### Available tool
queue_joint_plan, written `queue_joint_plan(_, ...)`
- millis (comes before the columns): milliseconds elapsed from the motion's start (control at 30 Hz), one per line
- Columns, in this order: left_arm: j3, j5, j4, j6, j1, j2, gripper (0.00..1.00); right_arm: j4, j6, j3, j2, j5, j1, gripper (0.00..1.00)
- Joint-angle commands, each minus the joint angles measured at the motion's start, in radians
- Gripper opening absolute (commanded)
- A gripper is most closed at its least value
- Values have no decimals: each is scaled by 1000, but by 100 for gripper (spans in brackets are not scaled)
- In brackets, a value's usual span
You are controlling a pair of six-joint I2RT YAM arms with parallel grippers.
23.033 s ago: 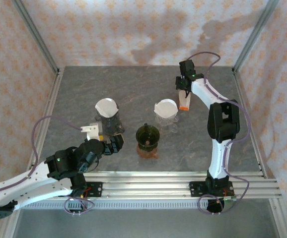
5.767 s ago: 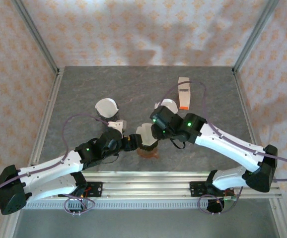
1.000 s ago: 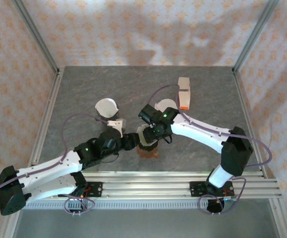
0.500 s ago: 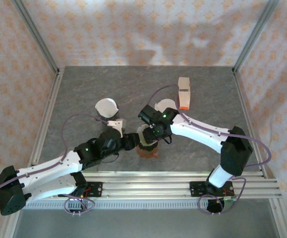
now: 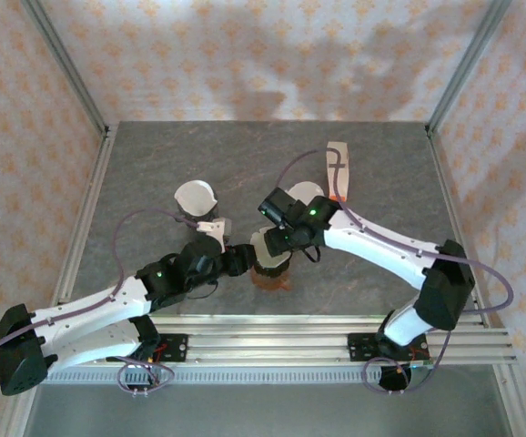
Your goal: Place the coffee filter in the dripper
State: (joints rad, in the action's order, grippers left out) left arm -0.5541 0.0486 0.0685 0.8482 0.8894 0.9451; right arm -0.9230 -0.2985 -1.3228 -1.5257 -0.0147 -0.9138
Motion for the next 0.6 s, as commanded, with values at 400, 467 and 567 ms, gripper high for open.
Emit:
queue_joint_plan(400, 19, 0, -8, 9, -5, 11, 49, 19, -25, -59, -7, 83, 0, 71)
queue_joint_plan(467, 17, -1, -8, 9, -6, 10, 49, 17, -24, -62, -1, 79, 0, 71)
queue_joint_plan(567, 17, -3, -10, 10, -6, 12, 50, 19, -29, -53, 35, 82, 0, 71)
